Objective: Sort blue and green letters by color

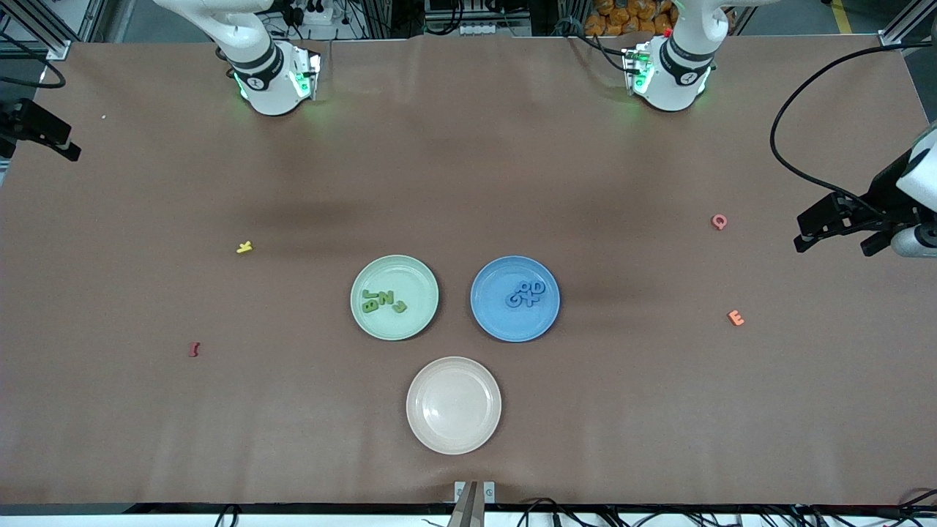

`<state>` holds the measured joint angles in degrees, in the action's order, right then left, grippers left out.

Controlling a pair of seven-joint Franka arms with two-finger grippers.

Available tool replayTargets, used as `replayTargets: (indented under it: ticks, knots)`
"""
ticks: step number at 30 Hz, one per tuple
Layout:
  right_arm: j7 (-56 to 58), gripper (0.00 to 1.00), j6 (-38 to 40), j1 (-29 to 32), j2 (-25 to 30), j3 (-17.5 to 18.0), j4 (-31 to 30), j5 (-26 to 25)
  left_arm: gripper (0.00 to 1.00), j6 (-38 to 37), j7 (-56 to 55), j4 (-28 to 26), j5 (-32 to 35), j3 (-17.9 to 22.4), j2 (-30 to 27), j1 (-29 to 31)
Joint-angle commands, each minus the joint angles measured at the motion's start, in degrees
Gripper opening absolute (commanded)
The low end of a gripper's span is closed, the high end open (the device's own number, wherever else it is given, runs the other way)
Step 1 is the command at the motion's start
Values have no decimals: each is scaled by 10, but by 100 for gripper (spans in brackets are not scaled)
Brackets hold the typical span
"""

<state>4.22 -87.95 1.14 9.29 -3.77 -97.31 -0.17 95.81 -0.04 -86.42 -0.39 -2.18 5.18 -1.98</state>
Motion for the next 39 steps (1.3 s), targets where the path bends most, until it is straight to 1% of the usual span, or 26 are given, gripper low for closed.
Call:
replayTargets:
  ticks: [1,5,23,39]
  knots:
    - [10,100,-6,-17,6,-5,-9,10,100,-13,1,4,14,-4,-4,-2]
    - [11,100,-6,-18,6,-5,-9,9,100,-13,0,1,14,-10,-9,-2]
    - [7,100,-5,-18,2,-6,-6,9,100,-14,27,-2,14,-6,-13,-2]
    - [4,100,-3,-18,2,-5,-5,8,100,-14,28,-2,14,-6,-14,-3]
